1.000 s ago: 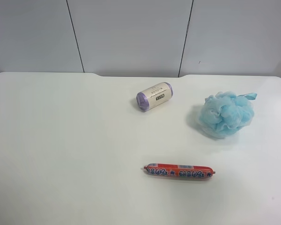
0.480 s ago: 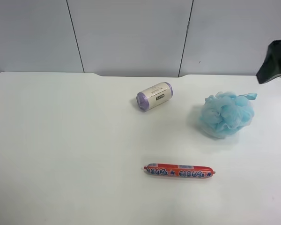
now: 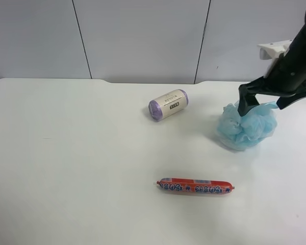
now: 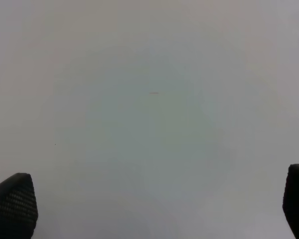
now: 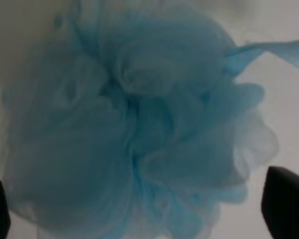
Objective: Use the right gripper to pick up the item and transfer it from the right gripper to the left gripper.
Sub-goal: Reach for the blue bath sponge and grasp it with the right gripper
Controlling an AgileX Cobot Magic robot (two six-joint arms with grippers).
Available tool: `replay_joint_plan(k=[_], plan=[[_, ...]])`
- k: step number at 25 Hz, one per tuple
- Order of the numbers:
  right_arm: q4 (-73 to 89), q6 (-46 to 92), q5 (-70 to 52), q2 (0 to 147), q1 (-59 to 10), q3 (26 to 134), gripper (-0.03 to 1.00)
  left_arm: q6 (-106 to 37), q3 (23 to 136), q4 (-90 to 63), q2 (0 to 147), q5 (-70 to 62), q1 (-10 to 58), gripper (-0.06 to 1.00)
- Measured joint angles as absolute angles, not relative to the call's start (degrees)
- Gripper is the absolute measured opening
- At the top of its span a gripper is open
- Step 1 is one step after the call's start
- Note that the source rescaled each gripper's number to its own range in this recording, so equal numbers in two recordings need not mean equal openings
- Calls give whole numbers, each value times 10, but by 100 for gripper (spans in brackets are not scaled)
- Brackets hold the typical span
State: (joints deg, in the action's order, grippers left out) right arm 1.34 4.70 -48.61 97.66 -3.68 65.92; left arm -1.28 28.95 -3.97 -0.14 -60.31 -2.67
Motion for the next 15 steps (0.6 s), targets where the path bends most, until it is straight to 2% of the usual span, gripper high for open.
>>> replay_joint_plan(k=[5,7,10,12,14,15], plan=[[13,51,-426,1035,-37,661,99,-13,289,-40,-1,-603,-27,100],[14,52,-410,1053,-37,661,91,-13,289,-40,-1,-603,-27,100],[14,55,-405,1072,-37,661,60,-13,289,-40,-1,-603,-27,100],[14,56,-405,1075,-37,661,27,-13,289,-40,-1,-603,-27,100],[14,56,-405,1075,-37,664,9,-13,289,-40,-1,-603,-27,100],[14,56,-405,1074,-37,664,5,-13,289,-40,-1,-603,-27,100]])
